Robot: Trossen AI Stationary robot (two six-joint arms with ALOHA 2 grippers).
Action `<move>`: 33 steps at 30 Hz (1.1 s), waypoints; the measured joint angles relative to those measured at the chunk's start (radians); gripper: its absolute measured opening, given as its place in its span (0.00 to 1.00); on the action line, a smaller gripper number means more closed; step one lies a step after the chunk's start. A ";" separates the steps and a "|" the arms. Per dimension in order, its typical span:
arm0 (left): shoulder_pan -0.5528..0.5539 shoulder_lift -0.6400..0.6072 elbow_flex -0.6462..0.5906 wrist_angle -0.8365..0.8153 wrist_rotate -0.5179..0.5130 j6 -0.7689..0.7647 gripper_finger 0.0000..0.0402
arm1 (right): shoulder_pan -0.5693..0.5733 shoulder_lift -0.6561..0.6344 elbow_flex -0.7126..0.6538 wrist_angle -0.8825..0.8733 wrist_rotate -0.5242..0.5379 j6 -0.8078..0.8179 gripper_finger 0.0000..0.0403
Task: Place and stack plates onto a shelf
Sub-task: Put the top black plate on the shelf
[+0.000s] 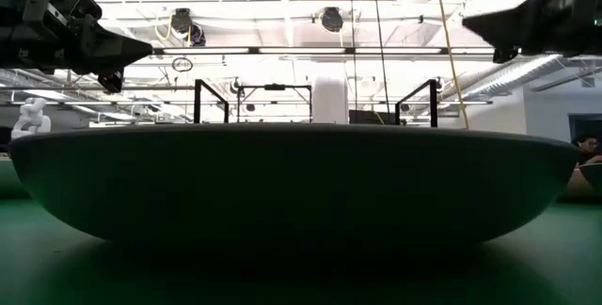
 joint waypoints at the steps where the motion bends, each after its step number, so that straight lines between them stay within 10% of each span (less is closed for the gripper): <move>1: 0.000 0.000 0.000 0.000 0.000 0.000 0.04 | 0.000 0.000 0.000 0.022 0.000 0.027 0.00; 15: 0.000 0.000 0.000 0.000 0.000 0.000 0.04 | 0.000 0.113 0.138 0.053 0.083 0.072 0.00; 33: 0.000 0.000 0.000 0.000 0.000 0.000 0.04 | 0.000 0.440 0.451 -0.568 0.366 0.143 0.00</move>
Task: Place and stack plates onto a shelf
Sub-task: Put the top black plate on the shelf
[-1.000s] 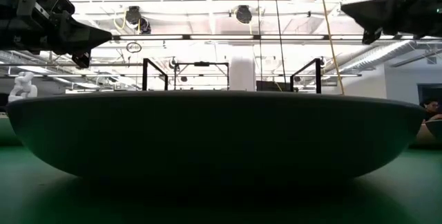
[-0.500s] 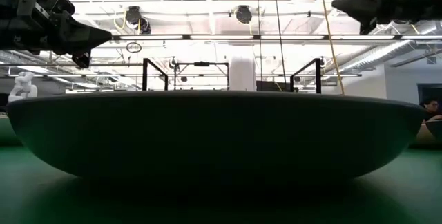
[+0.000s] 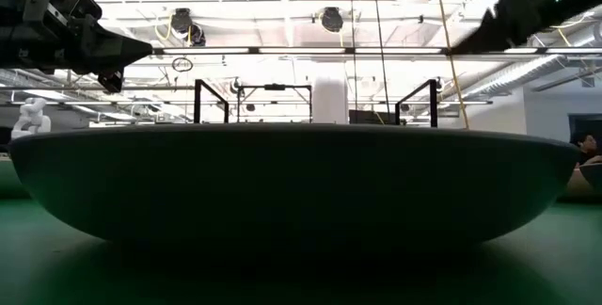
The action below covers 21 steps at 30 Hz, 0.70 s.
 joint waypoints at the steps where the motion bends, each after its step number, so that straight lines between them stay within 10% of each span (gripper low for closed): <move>1: 0.000 0.000 0.000 0.000 0.000 0.000 0.04 | 0.000 0.011 0.000 -0.038 0.023 0.019 0.00; 8: 0.000 0.000 0.000 0.000 0.000 0.000 0.04 | 0.000 0.132 0.000 -0.173 0.059 0.124 0.03; 21: 0.000 0.000 0.000 0.000 0.000 0.000 0.04 | -0.107 0.383 0.001 -0.159 0.057 0.097 0.39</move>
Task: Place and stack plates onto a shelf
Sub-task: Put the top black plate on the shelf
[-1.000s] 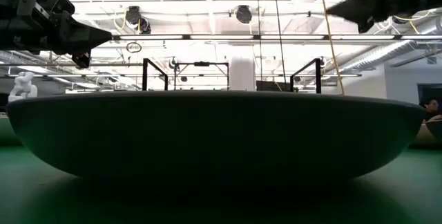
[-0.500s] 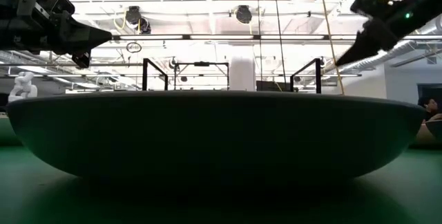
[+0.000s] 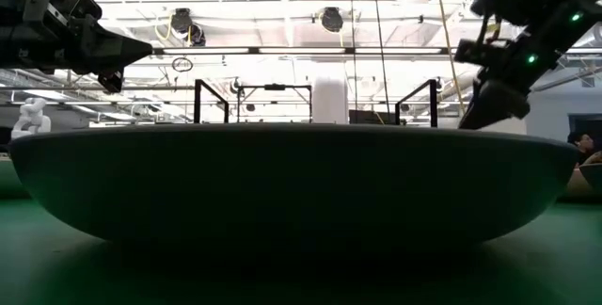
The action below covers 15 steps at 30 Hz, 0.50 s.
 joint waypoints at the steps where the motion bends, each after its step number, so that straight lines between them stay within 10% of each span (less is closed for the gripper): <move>1: 0.000 0.000 0.000 0.000 0.000 0.000 0.04 | -0.018 0.012 0.000 0.000 -0.001 -0.001 0.40; 15: 0.000 0.000 0.000 0.000 0.000 0.000 0.04 | -0.258 0.242 0.000 0.029 -0.086 -0.085 0.40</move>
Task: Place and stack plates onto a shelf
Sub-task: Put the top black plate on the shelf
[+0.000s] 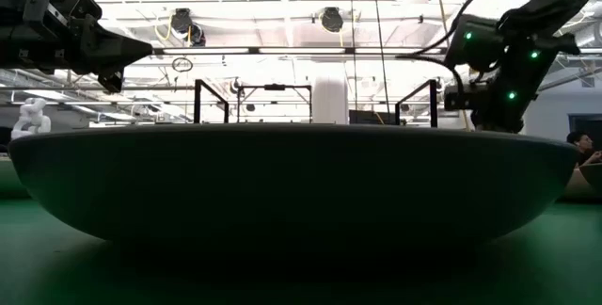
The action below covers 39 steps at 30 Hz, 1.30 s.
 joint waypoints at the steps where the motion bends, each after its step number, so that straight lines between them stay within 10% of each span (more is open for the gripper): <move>1: 0.000 0.000 0.000 0.000 0.000 0.000 0.04 | -0.006 0.012 0.000 0.006 0.000 -0.005 0.40; 18: 0.000 0.000 0.000 0.000 0.000 0.000 0.04 | -0.130 0.115 0.000 0.030 0.000 -0.008 0.38; 28: 0.000 0.000 0.000 0.000 0.000 0.000 0.04 | -0.150 0.105 0.002 0.037 0.006 0.021 0.04; 39: 0.000 0.000 0.000 0.000 0.000 0.000 0.04 | -0.151 -0.036 0.002 0.034 0.088 0.068 0.01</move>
